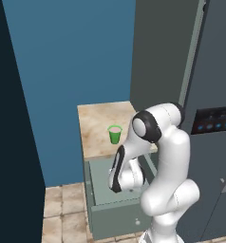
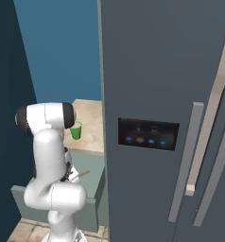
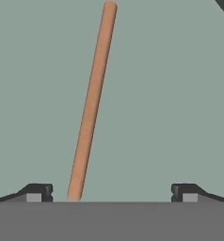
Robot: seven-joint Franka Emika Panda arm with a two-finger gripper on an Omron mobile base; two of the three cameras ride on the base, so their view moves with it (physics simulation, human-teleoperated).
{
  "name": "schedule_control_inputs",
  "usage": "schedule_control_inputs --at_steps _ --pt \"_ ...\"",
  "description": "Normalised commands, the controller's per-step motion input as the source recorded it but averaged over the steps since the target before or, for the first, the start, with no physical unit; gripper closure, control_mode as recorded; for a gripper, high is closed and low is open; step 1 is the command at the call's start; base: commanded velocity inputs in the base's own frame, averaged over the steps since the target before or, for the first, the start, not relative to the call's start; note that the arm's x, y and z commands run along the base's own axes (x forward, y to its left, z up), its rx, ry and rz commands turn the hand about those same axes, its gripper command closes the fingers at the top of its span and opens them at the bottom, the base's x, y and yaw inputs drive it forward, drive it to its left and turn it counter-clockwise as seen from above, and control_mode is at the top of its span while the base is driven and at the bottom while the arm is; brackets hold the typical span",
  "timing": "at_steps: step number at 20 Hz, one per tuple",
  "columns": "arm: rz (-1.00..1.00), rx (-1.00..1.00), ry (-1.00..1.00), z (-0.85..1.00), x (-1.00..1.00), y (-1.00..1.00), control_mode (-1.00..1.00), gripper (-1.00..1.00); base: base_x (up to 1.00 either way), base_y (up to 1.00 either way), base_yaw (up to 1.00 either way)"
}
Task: Pick up the straw from the left drawer and put it inside the smoothie cup.
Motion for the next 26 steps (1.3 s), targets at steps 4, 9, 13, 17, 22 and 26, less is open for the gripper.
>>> schedule_control_inputs --at_steps 4,9,13,17,22,26 --pt "0.00 0.00 0.11 -0.02 0.26 0.17 -1.00 -1.00 0.00 0.00 0.00" --pt "0.00 -0.02 0.13 -0.26 0.20 0.19 -1.00 -1.00 0.00 0.00 0.00" --pt "0.00 -0.01 0.05 -0.45 0.04 0.17 -1.00 -1.00 0.00 0.00 0.00" --pt "0.00 0.00 0.00 -0.41 0.00 0.16 -1.00 -1.00 0.00 0.00 0.00" --pt "0.00 0.00 -0.01 -0.14 0.00 0.11 -1.00 -1.00 0.00 0.00 0.00" --pt "0.00 0.00 -0.02 -0.25 0.00 0.03 -1.00 -1.00 0.00 0.00 0.00"
